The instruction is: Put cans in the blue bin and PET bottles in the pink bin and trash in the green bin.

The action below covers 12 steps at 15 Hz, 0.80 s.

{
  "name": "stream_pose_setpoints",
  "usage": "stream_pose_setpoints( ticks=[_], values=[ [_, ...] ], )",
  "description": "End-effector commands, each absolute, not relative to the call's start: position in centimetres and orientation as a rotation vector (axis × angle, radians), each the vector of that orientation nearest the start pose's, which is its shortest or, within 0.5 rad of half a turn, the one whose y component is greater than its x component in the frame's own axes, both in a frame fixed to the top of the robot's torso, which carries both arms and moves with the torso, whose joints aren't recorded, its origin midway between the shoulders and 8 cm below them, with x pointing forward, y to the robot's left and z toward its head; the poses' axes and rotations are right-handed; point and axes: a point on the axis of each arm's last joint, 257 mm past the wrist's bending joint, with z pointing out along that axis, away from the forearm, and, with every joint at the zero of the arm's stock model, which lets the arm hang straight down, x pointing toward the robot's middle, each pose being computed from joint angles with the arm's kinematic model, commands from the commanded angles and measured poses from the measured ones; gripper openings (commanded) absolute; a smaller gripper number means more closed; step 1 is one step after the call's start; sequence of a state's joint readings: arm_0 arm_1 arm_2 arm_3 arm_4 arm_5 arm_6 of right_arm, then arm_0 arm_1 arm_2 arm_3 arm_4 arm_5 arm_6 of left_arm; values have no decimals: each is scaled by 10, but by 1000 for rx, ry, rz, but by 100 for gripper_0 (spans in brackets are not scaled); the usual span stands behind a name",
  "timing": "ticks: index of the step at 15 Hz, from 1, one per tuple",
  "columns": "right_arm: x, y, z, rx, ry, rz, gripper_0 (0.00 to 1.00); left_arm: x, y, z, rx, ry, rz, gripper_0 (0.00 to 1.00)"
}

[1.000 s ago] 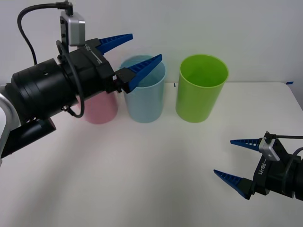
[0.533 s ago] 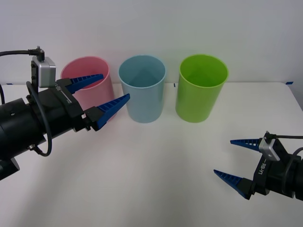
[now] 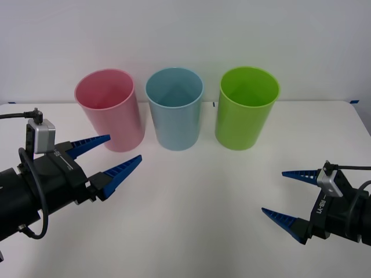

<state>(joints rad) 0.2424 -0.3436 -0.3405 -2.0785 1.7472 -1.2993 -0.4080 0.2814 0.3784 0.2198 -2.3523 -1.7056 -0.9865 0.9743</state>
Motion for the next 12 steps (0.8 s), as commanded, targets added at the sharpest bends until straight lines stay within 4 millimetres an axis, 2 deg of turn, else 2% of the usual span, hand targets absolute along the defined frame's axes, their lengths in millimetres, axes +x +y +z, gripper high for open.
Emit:
stream_pose_setpoints(
  ticks=[1,8,12],
  values=[
    [357,-208,-218,-989,1776,444,100,363,158,-121,501,1729,-698,100],
    [357,-208,-218,-989,1776,444,100,364,180,-173,493,1772,-681,100],
    [357,-208,-218,-989,1776,444,100,357,192,-192,490,1791,-674,100]
  ],
)
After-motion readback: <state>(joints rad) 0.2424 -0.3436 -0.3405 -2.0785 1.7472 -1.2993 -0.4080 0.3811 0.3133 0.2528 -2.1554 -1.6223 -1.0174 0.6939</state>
